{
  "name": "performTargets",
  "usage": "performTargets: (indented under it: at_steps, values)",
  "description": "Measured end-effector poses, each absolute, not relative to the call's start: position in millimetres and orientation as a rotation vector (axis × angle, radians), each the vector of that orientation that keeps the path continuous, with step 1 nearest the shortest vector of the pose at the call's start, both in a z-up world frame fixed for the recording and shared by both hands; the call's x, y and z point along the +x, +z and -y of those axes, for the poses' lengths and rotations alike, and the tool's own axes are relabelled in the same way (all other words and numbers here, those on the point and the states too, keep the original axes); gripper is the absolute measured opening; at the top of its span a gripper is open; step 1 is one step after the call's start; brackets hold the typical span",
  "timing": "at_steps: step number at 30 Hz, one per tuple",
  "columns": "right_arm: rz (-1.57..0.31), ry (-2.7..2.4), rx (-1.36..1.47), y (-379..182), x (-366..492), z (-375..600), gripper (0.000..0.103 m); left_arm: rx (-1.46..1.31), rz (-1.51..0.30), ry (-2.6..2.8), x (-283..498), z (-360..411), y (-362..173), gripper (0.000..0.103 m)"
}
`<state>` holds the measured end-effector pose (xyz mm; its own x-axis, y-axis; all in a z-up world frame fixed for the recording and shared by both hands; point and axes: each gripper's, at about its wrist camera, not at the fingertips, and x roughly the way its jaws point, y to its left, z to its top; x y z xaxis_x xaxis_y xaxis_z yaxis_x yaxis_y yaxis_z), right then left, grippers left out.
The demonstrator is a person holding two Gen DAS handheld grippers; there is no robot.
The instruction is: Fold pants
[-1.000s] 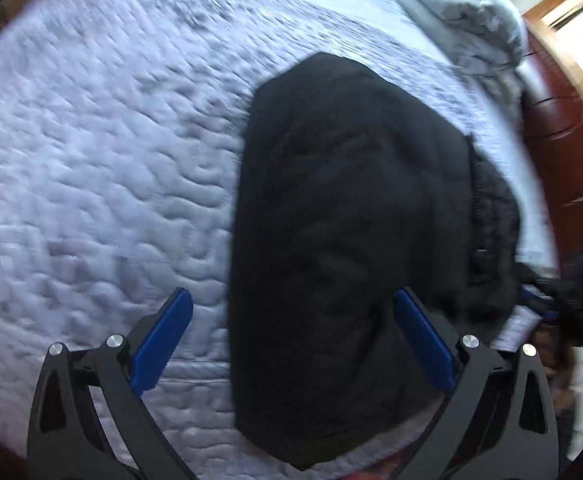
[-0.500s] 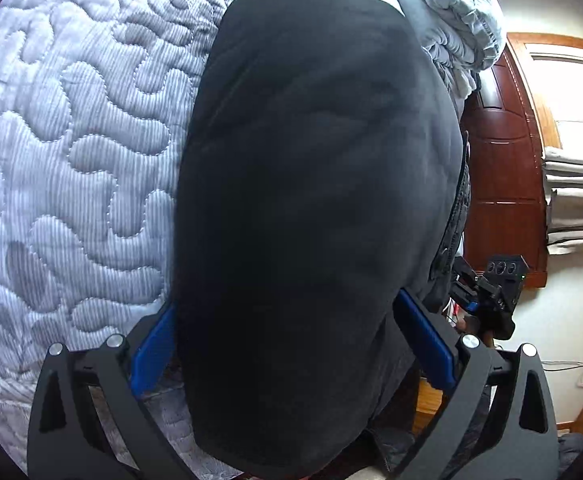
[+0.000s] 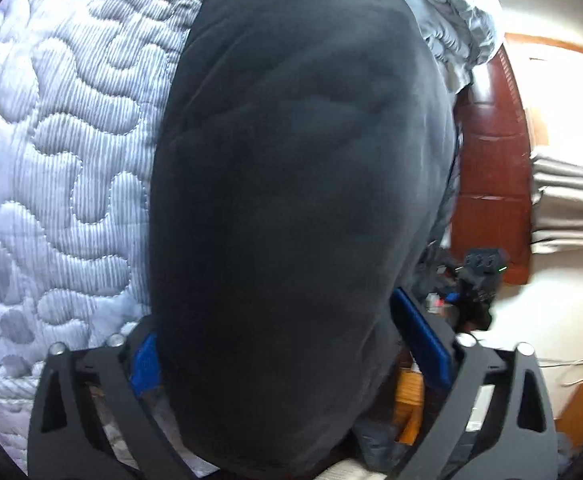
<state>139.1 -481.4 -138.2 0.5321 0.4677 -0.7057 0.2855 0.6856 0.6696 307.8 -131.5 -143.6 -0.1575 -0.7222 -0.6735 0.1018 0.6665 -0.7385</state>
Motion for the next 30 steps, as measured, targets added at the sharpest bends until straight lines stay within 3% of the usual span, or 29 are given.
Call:
performTargets:
  at_steps: [2, 8, 10, 11, 12, 25, 30]
  values:
    - [-1.04, 0.122, 0.848, -139, 140, 483, 0.081, -0.509, -1.558, -0.78, 306, 134, -139, 0.083]
    - [-1.045, 0.135, 0.814, -131, 137, 489, 0.081, -0.528, -1.563, -0.801, 307, 128, -143, 0.079]
    - [-1.036, 0.145, 0.833, -130, 135, 498, 0.085, -0.55, -1.582, -0.819, 312, 126, -151, 0.079]
    - [-1.029, 0.161, 0.853, -131, 134, 504, 0.092, -0.563, -1.593, -0.831, 315, 121, -159, 0.079]
    - [-1.03, 0.186, 0.874, -133, 134, 508, 0.093, -0.585, -1.608, -0.854, 316, 118, -166, 0.079]
    - [-1.113, 0.418, 1.03, -180, 156, 523, 0.093, -0.656, -1.724, -0.956, 334, 121, -189, 0.095]
    - [-1.129, 0.501, 1.084, -194, 164, 524, 0.094, -0.658, -1.791, -0.951, 341, 123, -194, 0.095]
